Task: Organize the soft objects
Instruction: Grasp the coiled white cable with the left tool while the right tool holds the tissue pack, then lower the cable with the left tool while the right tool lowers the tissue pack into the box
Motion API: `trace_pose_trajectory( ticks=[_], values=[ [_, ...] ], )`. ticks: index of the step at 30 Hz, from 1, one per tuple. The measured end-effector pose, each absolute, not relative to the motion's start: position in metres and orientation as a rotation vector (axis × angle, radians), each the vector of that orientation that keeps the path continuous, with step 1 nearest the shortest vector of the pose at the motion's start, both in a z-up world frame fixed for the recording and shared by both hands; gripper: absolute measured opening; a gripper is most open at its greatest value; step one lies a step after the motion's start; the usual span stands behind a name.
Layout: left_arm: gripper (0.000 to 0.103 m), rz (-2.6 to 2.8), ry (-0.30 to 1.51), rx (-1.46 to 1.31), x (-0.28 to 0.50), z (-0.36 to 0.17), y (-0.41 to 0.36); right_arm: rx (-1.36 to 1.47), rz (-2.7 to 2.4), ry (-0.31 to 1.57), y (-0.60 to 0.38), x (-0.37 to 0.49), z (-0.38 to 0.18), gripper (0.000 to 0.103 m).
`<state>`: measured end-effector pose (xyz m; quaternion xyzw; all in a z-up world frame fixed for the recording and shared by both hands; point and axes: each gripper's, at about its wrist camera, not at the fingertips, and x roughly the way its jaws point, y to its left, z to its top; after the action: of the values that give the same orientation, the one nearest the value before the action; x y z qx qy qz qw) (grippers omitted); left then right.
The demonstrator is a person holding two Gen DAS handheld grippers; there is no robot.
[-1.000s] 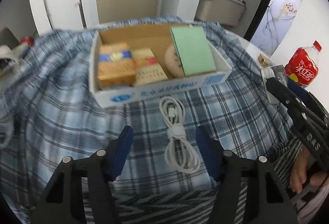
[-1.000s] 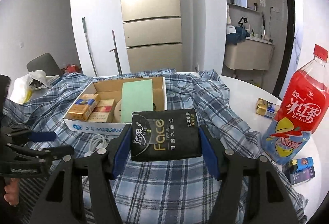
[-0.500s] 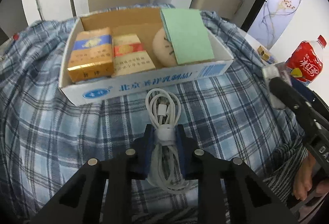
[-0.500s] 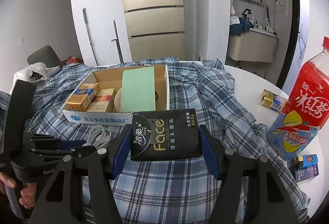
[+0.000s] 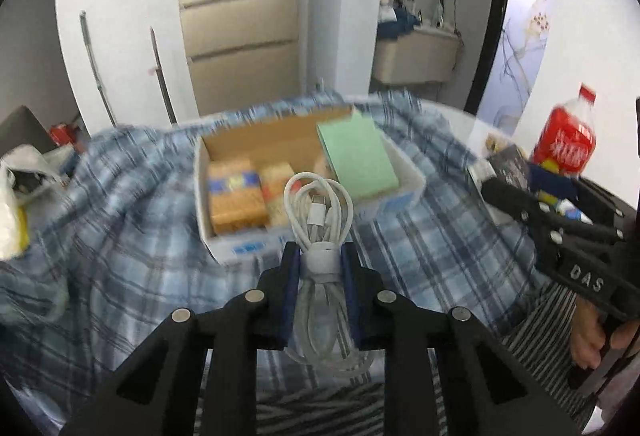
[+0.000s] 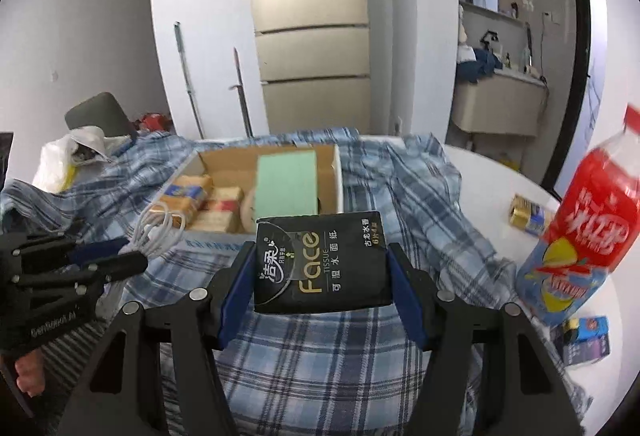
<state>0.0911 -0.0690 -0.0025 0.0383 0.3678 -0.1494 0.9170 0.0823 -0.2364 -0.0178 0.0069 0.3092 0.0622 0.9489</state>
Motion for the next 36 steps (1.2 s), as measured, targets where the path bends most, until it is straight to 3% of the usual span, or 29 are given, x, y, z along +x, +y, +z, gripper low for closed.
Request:
trace_pose_trajectory(
  ticks=[10, 16, 36],
  values=[
    [0.022, -0.211, 0.625, -0.008, 0.137, 0.072, -0.063, 0.008, 0.138, 0.544, -0.218, 0.117, 0.058, 0.062],
    [0.022, -0.180, 0.622, -0.086, 0.166, 0.074, -0.061, 0.073, 0.088, 0.499, -0.206, 0.167, 0.089, 0.062],
    [0.022, -0.181, 0.737, -0.119, 0.223, -0.043, -0.055, 0.102, 0.168, 0.923, -0.210, 0.247, -0.045, 0.062]
  ],
)
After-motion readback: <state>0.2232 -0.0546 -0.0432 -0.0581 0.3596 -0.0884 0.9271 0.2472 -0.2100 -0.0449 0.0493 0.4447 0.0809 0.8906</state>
